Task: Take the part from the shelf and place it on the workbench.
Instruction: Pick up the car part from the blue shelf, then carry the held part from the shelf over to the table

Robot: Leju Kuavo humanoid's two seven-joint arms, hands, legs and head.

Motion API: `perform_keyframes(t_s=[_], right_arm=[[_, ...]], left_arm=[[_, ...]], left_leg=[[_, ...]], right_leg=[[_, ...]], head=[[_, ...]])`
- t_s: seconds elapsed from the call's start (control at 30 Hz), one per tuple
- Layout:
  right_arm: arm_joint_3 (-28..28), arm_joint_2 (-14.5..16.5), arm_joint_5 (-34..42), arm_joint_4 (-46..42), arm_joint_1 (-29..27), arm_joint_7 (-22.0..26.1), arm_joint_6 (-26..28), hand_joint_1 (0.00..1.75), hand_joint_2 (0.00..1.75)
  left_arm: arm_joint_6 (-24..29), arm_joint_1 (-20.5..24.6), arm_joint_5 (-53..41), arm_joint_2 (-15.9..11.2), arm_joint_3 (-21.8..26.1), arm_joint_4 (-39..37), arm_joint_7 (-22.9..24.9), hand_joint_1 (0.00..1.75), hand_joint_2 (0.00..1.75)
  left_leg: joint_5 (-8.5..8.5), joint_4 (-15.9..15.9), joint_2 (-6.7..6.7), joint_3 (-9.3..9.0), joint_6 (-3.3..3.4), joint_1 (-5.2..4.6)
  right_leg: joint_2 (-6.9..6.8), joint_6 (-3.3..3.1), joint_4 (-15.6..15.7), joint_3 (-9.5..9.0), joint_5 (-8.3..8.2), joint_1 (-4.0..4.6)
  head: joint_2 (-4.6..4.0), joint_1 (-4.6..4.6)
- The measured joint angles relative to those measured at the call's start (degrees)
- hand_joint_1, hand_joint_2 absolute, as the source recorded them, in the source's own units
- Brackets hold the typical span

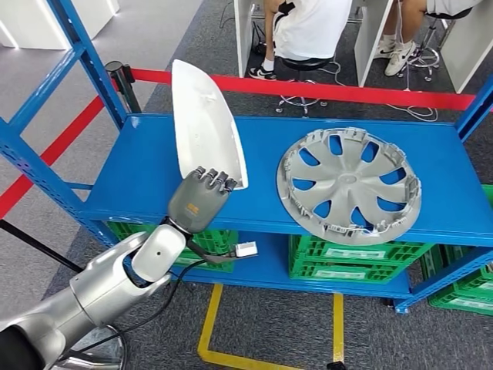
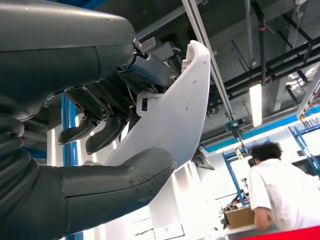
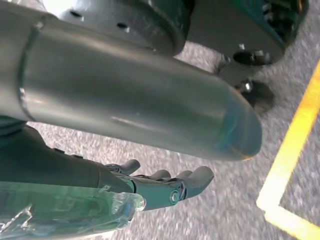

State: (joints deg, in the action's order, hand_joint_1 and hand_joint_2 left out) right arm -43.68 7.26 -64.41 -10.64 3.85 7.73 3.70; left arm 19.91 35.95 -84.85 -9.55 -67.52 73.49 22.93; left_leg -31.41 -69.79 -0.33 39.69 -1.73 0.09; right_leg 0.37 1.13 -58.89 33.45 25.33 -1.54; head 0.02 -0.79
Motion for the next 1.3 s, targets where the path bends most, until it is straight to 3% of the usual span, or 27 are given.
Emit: perform_keyframes(t_s=[0.03,0.07,0.1,0.17,0.23,0.3,0.37,0.43,0.5,0.53,0.57,0.6,0.63,0.67,0.73,0.8,0.83,0.9,0.93,1.0,1.03,1.07,1.1,1.13,1.2,1.27,1.3], right_arm=[[-0.01,0.0,-0.01,0.0,0.0,0.0,0.02,0.0,0.0],[-0.02,0.0,-0.01,0.0,0.0,0.0,0.05,0.0,0.0],[-0.04,0.0,-0.01,0.0,0.0,0.0,0.08,0.0,0.0],[-0.08,0.0,0.01,0.0,0.01,0.01,0.11,0.0,0.0],[-0.15,-0.01,0.05,0.0,0.02,0.04,0.18,0.0,0.0],[-0.24,-0.02,0.08,0.0,0.02,0.08,0.24,0.0,0.0],[-0.33,-0.02,0.1,0.01,-0.04,0.08,0.25,0.0,0.0],[-0.39,-0.02,0.1,0.01,-0.12,0.05,0.24,0.0,0.0],[-0.42,-0.02,0.09,0.0,-0.09,0.04,0.23,0.0,0.0],[-0.43,-0.02,0.08,0.0,-0.05,0.04,0.23,0.0,0.0],[-0.44,-0.02,0.08,0.0,-0.02,0.04,0.23,0.0,0.0],[-0.45,-0.02,0.08,0.0,-0.02,0.04,0.24,0.0,0.0],[-0.46,-0.02,0.08,0.0,0.0,0.04,0.26,0.0,0.0],[-0.47,-0.02,0.08,-0.01,0.06,0.03,0.27,0.0,0.0],[-0.48,-0.03,0.06,-0.06,0.24,0.05,0.32,0.0,0.0],[-0.49,-0.03,0.02,-0.1,0.34,0.06,0.36,0.0,0.0],[-0.5,-0.02,0.01,-0.1,0.29,0.05,0.36,0.0,0.0],[-0.52,-0.02,-0.01,-0.1,0.23,0.05,0.4,0.0,0.0],[-0.53,-0.02,-0.01,-0.11,0.21,0.06,0.44,0.0,0.0],[-0.54,-0.02,0.0,-0.15,0.25,0.08,0.54,0.0,0.0],[-0.54,-0.02,0.01,-0.15,0.23,0.09,0.55,0.0,0.0],[-0.54,-0.02,0.01,-0.15,0.2,0.09,0.56,0.0,0.0],[-0.54,-0.02,0.02,-0.15,0.18,0.09,0.56,0.0,0.0],[-0.54,-0.02,0.03,-0.15,0.17,0.09,0.56,0.0,0.0],[-0.54,-0.02,0.06,-0.18,0.2,0.1,0.59,0.0,0.0],[-0.54,-0.02,0.08,-0.22,0.19,0.14,0.66,0.0,0.0],[-0.55,-0.02,0.08,-0.24,0.16,0.15,0.7,0.0,0.0]], left_arm=[[-0.11,-0.07,0.0,-0.02,0.0,0.07,0.0,1.75,1.75],[-0.24,-0.13,0.0,-0.03,0.0,0.16,0.0,1.75,1.75],[-0.34,-0.18,0.0,-0.05,0.0,0.28,0.0,1.75,1.75],[-0.45,-0.19,0.0,-0.1,0.01,0.62,0.02,1.75,1.75],[-0.48,-0.18,0.0,-0.14,0.04,0.96,0.1,1.75,1.75],[-0.51,-0.25,0.0,-0.19,0.04,1.19,0.22,1.75,1.75],[-0.52,-0.38,0.0,-0.25,0.01,1.26,0.31,1.75,1.75],[-0.48,-0.49,0.0,-0.28,0.01,1.26,0.42,1.75,1.75],[-0.37,-0.71,0.0,-0.37,0.02,1.25,0.52,1.75,1.75],[-0.32,-0.91,0.0,-0.44,0.02,1.25,0.54,1.75,1.75],[-0.3,-1.14,0.0,-0.52,0.03,1.24,0.55,1.75,1.75],[-0.29,-1.37,0.0,-0.59,0.05,1.24,0.55,1.75,1.75],[-0.3,-1.56,0.0,-0.65,0.08,1.24,0.55,1.75,1.75],[-0.29,-1.69,0.0,-0.7,0.14,1.24,0.55,1.75,1.75],[-0.27,-1.78,0.0,-0.79,0.36,1.24,0.55,1.75,1.75],[-0.26,-1.71,0.0,-0.86,0.53,1.24,0.56,1.75,1.75],[-0.27,-1.69,0.0,-0.92,0.55,1.24,0.57,1.75,1.75],[-0.32,-1.67,0.0,-1.13,0.56,1.24,0.6,1.75,1.75],[-0.37,-1.71,0.0,-1.26,0.61,1.24,0.62,1.75,1.75],[-0.45,-1.86,0.0,-1.45,0.7,1.24,0.65,1.75,1.75],[-0.48,-1.99,0.0,-1.51,0.74,1.24,0.66,1.75,1.75],[-0.5,-2.13,0.0,-1.55,0.75,1.24,0.66,1.75,1.75],[-0.52,-2.25,0.0,-1.57,0.77,1.24,0.66,1.75,1.75],[-0.54,-2.33,0.0,-1.57,0.79,1.25,0.66,1.75,1.75],[-0.72,-2.31,0.0,-1.58,0.91,1.38,0.71,1.75,1.75],[-1.07,-2.18,0.0,-1.6,1.07,1.85,0.88,1.75,1.75],[-1.3,-2.15,0.0,-1.61,1.1,2.14,0.99,1.75,1.75]], left_leg=[[-1.13,-2.92,0.0,0.77,-0.14,0.06],[-1.1,-4.06,0.0,0.7,-0.18,0.11],[-0.03,-3.05,0.0,-0.42,-0.14,0.16],[2.97,4.06,0.0,-5.25,0.09,0.24],[3.93,11.12,-0.13,-9.51,0.46,0.12],[3.83,13.18,-0.3,-10.25,1.07,-0.14],[4.69,13.38,-0.22,-9.44,2.11,-0.11],[5.85,13.63,-0.05,-8.38,3.1,-0.02],[6.97,13.58,0.01,-7.0,3.54,-0.24],[7.53,13.56,0.03,-6.27,3.61,-0.41],[8.11,13.52,0.05,-5.53,3.68,-0.59],[8.67,13.48,0.06,-4.79,3.71,-0.77],[9.22,13.43,0.05,-4.11,3.72,-0.93],[9.75,13.37,0.03,-3.51,3.66,-1.05],[10.67,13.24,0.03,-2.68,3.32,-1.23],[11.63,13.23,0.1,-2.22,2.75,-1.16],[12.17,13.27,0.1,-2.05,2.44,-1.12],[10.94,12.37,-0.01,-1.22,1.69,-1.06],[8.76,10.59,-0.05,-0.55,1.28,-0.99],[2.86,3.87,-0.04,1.25,0.5,-0.57],[0.96,0.08,-0.03,1.97,0.19,-0.34],[0.4,-2.68,-0.02,2.18,-0.05,-0.13],[1.14,-3.81,-0.02,1.63,-0.23,0.03],[2.7,-2.95,-0.01,0.14,-0.34,0.18],[4.8,3.78,-0.02,-5.47,-0.37,0.37],[3.79,11.73,-0.09,-10.81,0.12,0.32],[3.17,14.03,-0.13,-12.0,0.51,0.16]], right_leg=[[-0.05,-0.01,-0.02,0.6,-0.43,0.0],[-0.09,0.05,-0.04,1.17,-0.86,0.0],[-0.1,0.15,-0.05,1.7,-1.28,-0.01],[-0.03,0.56,-0.05,2.53,-2.08,-0.04],[0.05,1.24,-0.01,3.05,-2.86,0.06],[0.04,2.01,0.32,3.34,-3.82,0.11],[-0.01,2.67,0.39,3.87,-3.95,-0.04],[-0.05,2.97,-2.87,5.33,-0.42,-0.03],[-0.07,2.96,-10.28,7.39,5.04,0.2],[-0.07,2.9,-13.79,8.04,6.56,0.34],[-0.07,2.76,-15.85,7.99,6.74,0.5],[-0.06,2.51,-15.84,6.93,5.63,0.67],[-0.06,2.18,-13.82,4.87,3.92,0.86],[-0.06,1.77,-10.11,2.13,2.86,1.07],[0.01,1.17,-2.28,-3.29,3.17,1.45],[0.14,0.77,1.01,-4.87,4.12,1.77],[0.15,0.48,1.14,-4.29,3.75,1.78],[-0.04,-0.33,1.27,-3.4,2.53,1.53],[-0.14,-0.67,1.41,-2.87,1.82,1.32],[-0.21,-1.04,1.41,-1.54,0.47,1.16],[-0.25,-1.0,1.38,-0.7,-0.16,1.13],[-0.32,-0.9,1.32,0.14,-0.78,1.08],[-0.4,-0.75,1.25,1.01,-1.39,1.01],[-0.45,-0.57,1.18,1.84,-2.0,0.92],[-0.45,-0.14,1.06,3.17,-3.13,0.82],[-0.41,0.54,1.14,3.99,-4.36,0.84],[-0.42,0.96,1.36,4.28,-5.05,0.8]], head=[[0.0,0.0],[0.0,0.01],[0.0,0.01],[0.0,-0.01],[0.0,0.02],[0.0,0.06],[0.0,0.07],[0.0,0.21],[0.0,0.34],[0.0,0.37],[0.0,0.38],[0.0,0.4],[0.0,0.39],[0.0,0.39],[0.0,0.32],[0.0,0.33],[0.0,0.38],[0.0,0.33],[0.0,0.23],[0.0,-0.01],[0.0,-0.03],[0.0,-0.02],[0.0,-0.02],[0.0,-0.03],[0.0,-0.05],[0.0,-0.03],[0.0,-0.02]])
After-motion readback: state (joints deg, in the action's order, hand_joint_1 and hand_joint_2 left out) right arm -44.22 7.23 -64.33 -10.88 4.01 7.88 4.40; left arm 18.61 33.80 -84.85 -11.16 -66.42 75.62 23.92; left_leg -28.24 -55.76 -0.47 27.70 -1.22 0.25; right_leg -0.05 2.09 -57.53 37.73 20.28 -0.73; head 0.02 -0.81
